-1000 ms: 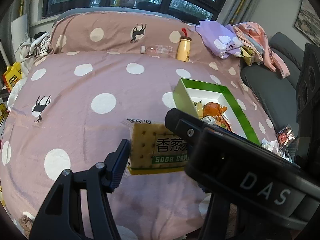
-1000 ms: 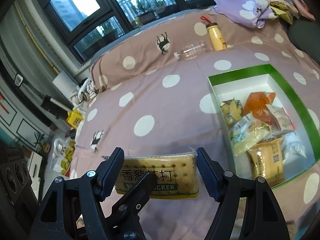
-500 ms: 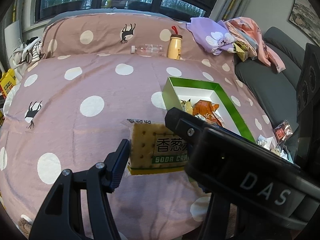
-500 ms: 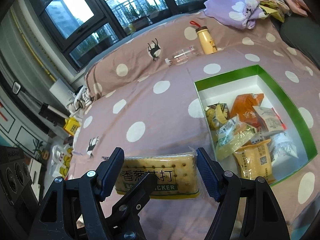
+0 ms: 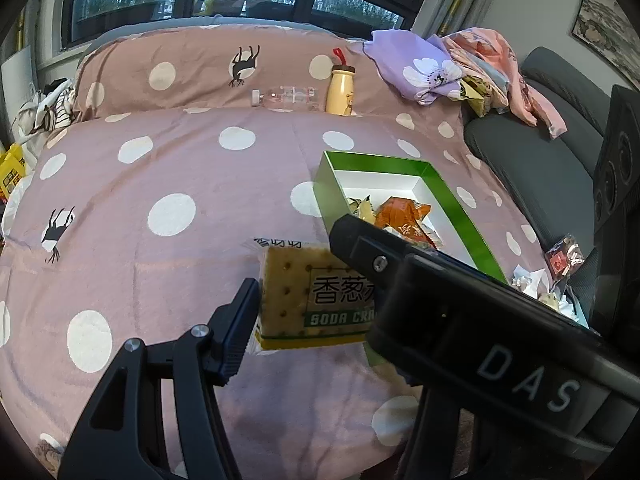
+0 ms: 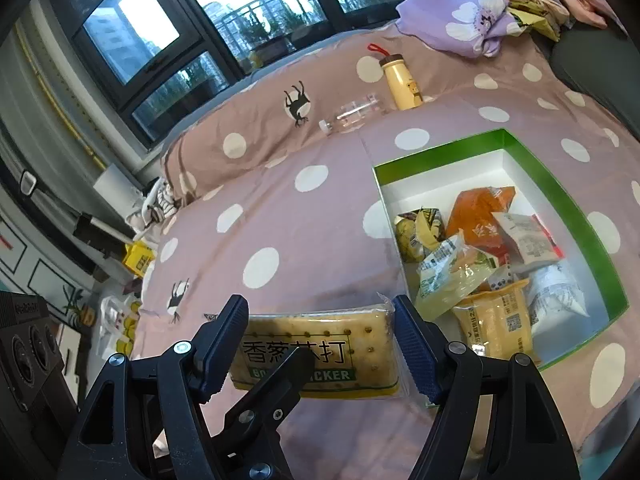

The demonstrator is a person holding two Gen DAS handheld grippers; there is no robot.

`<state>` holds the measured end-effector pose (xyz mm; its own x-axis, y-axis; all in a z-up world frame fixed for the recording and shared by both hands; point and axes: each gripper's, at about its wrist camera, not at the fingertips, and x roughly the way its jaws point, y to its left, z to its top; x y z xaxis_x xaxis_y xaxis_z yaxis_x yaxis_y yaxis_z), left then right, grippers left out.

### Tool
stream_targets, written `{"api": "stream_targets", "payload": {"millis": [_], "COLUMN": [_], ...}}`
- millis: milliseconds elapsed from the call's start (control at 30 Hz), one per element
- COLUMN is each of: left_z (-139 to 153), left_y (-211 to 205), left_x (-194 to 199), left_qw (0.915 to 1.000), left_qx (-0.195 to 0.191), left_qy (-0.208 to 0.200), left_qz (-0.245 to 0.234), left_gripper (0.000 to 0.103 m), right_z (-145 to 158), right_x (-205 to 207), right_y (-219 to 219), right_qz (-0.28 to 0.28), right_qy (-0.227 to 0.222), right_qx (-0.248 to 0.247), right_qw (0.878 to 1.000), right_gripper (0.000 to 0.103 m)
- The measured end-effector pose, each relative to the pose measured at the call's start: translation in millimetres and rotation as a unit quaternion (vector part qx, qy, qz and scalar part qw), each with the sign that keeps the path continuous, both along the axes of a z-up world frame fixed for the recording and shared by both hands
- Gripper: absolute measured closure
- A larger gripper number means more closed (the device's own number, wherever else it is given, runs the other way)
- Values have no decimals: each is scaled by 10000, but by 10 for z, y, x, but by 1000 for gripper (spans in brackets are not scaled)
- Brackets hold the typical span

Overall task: Organize snacks
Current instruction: 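Lift the soda cracker pack and carry it over the green box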

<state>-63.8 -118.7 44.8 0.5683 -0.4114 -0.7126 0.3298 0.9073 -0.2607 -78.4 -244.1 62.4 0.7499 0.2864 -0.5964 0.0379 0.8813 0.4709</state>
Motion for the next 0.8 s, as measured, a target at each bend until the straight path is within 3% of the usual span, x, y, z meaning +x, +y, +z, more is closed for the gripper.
{"api": "stream_targets", "payload": {"millis": [800], "left_z": [138], "left_y": [-394], "left_x": [7], "left_qw": [9988], "left_qx": [-13], "left_qy": [-168], "left_qz": [-456], "left_gripper": [44], "right_z": [102], "right_x": [-155], "right_y": [-409], "right_qz": [-501], "right_qy": [-215], "right_qx": [56], "right_qw": [9985], "right_gripper": [27]}}
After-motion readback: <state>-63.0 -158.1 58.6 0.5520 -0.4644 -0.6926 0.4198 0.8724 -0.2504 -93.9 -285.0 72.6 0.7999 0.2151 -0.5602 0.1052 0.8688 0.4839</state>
